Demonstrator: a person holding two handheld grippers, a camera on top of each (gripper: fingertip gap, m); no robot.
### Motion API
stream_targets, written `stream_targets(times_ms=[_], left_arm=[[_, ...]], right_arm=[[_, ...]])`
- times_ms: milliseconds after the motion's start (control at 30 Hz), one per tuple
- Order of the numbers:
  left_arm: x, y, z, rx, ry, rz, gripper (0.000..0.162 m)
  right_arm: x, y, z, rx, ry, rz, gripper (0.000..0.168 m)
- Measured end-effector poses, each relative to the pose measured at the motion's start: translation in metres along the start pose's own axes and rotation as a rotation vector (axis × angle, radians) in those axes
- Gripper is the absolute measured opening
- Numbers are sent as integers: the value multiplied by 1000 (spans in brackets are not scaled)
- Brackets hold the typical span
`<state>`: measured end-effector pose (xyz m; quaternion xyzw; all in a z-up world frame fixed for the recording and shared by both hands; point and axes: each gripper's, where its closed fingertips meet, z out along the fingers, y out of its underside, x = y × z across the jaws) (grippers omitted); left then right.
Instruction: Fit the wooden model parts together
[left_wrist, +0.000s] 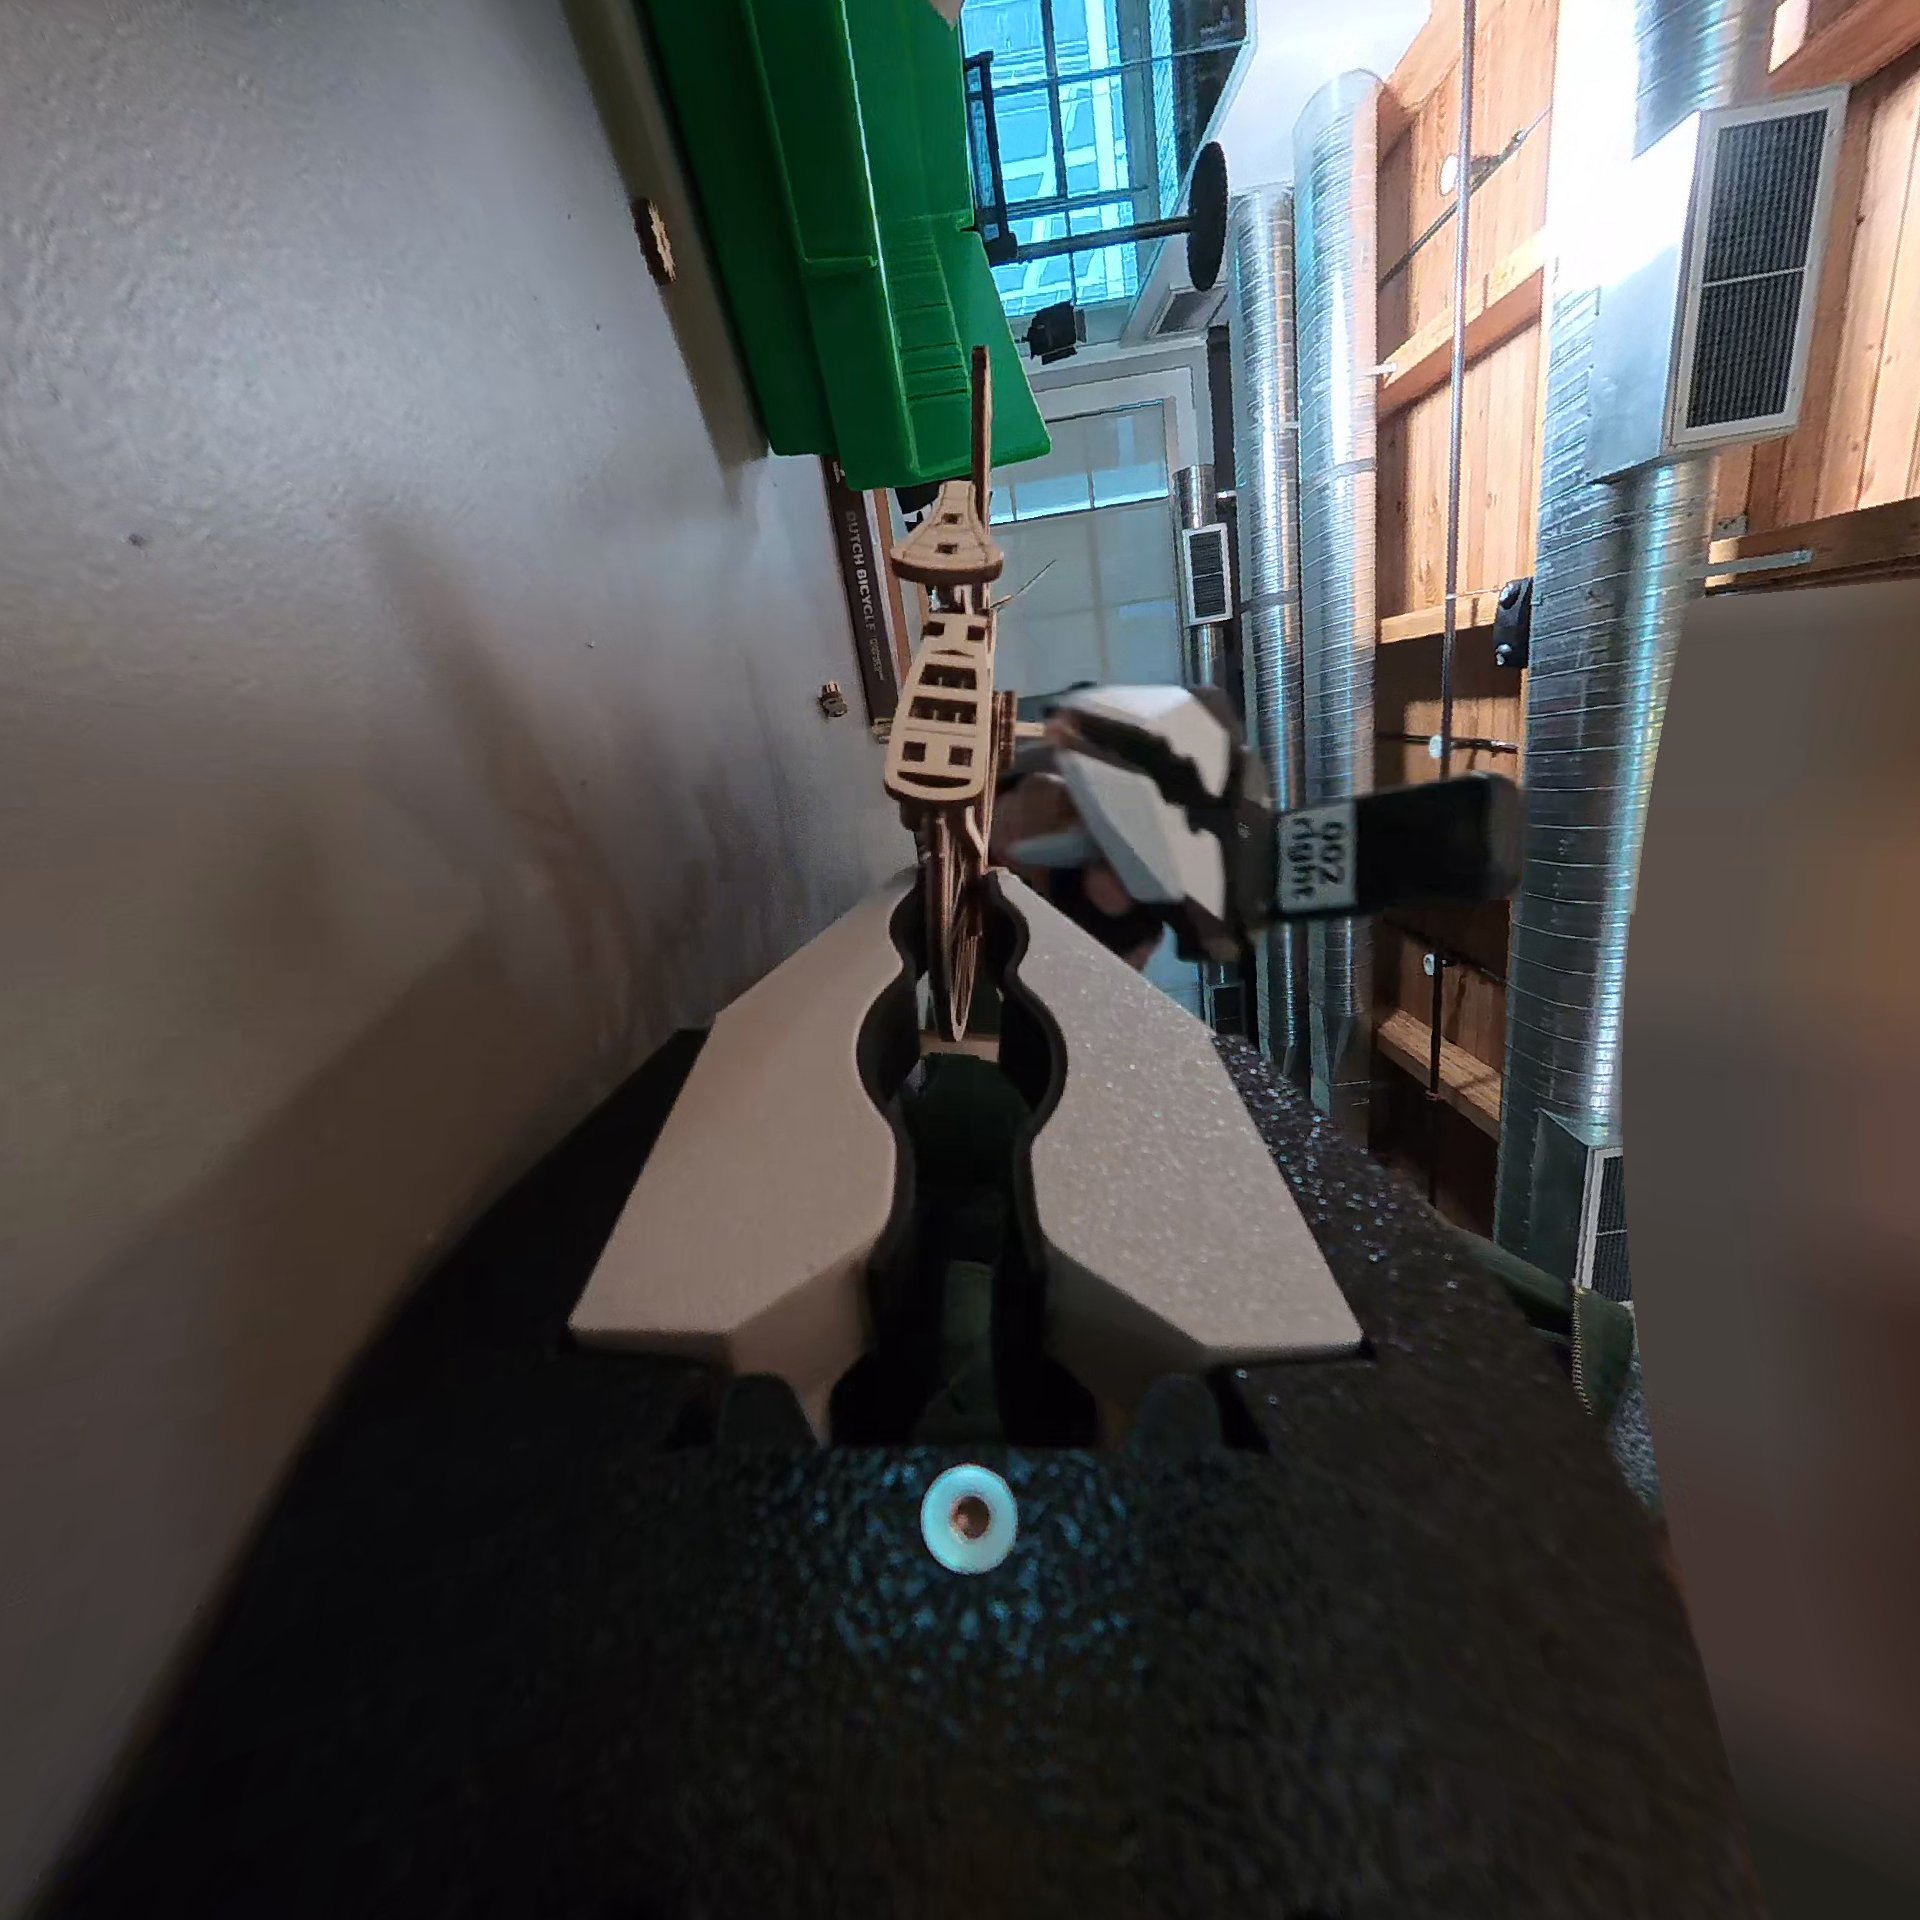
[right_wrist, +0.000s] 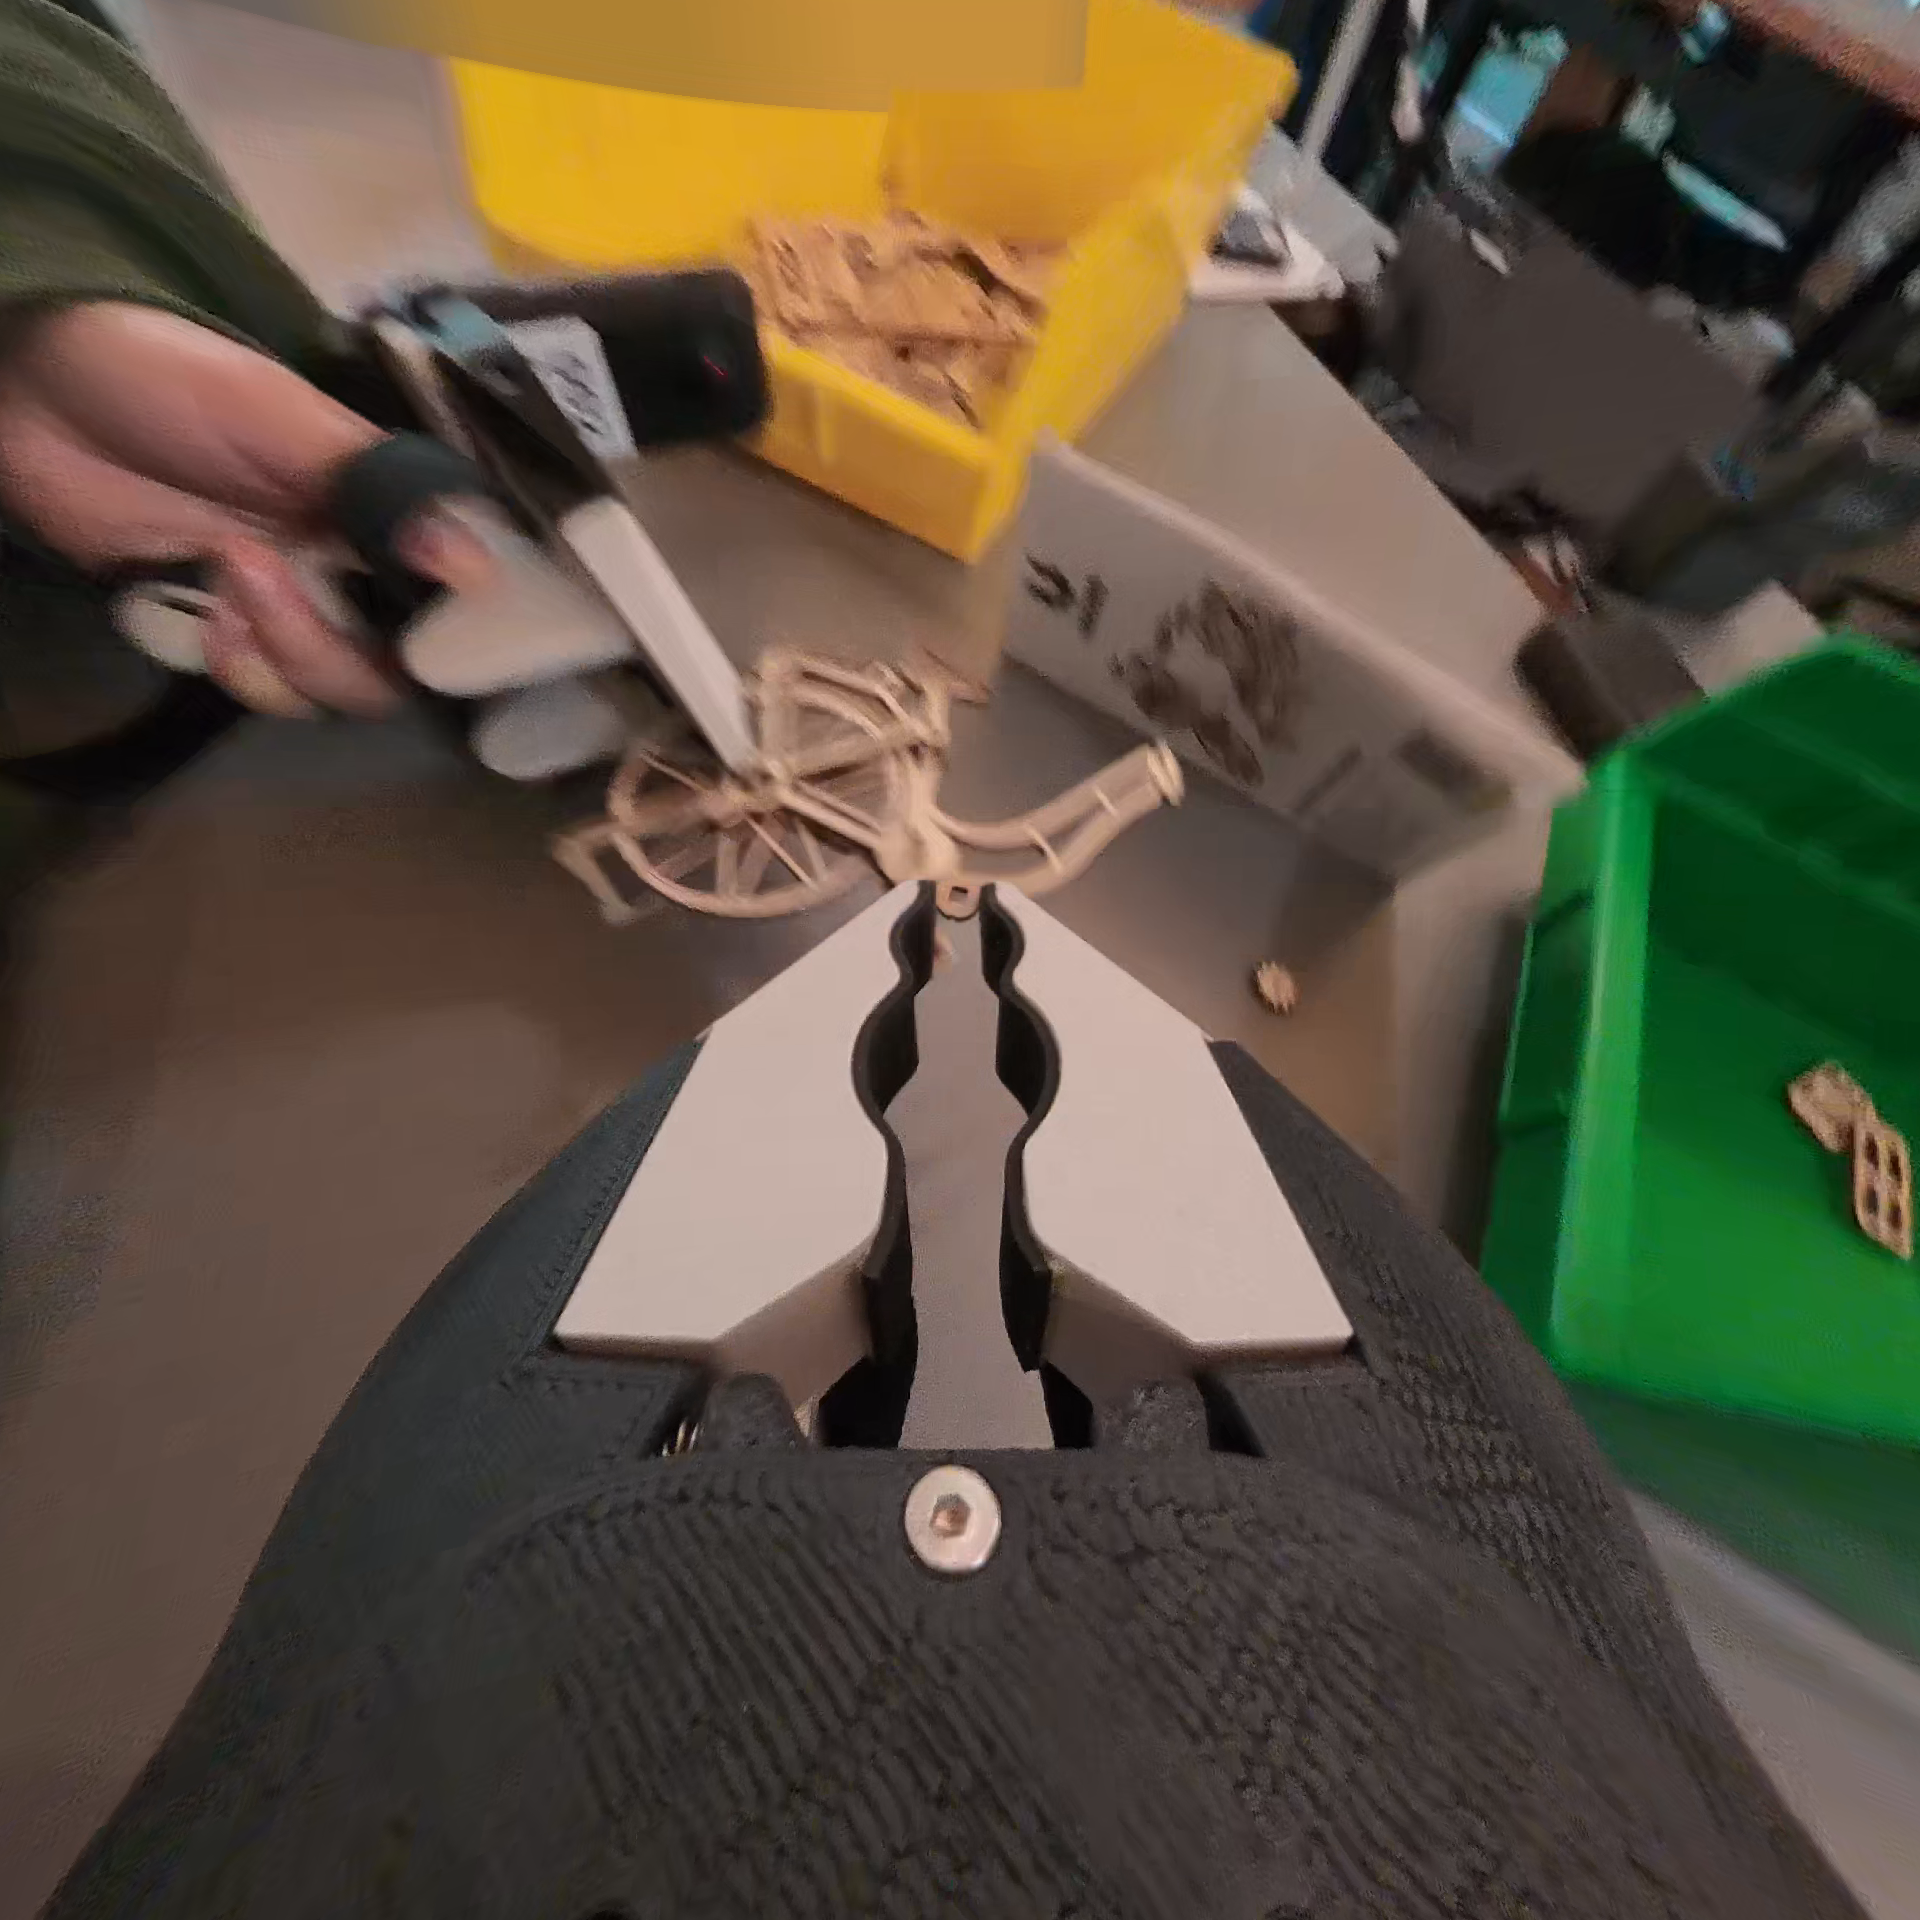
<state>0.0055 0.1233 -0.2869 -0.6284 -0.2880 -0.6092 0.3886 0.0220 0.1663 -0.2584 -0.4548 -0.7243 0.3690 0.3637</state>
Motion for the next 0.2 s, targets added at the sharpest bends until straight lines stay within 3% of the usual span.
stream_targets(times_ms=[33,200], left_arm=[[0,0,0,0,0,1,7],[0,0,0,-5,2,3,7]], right_arm=[[-13,-12,3,14,-45,-31,6],[-52,-19,28,-86,-181,-149,6]])
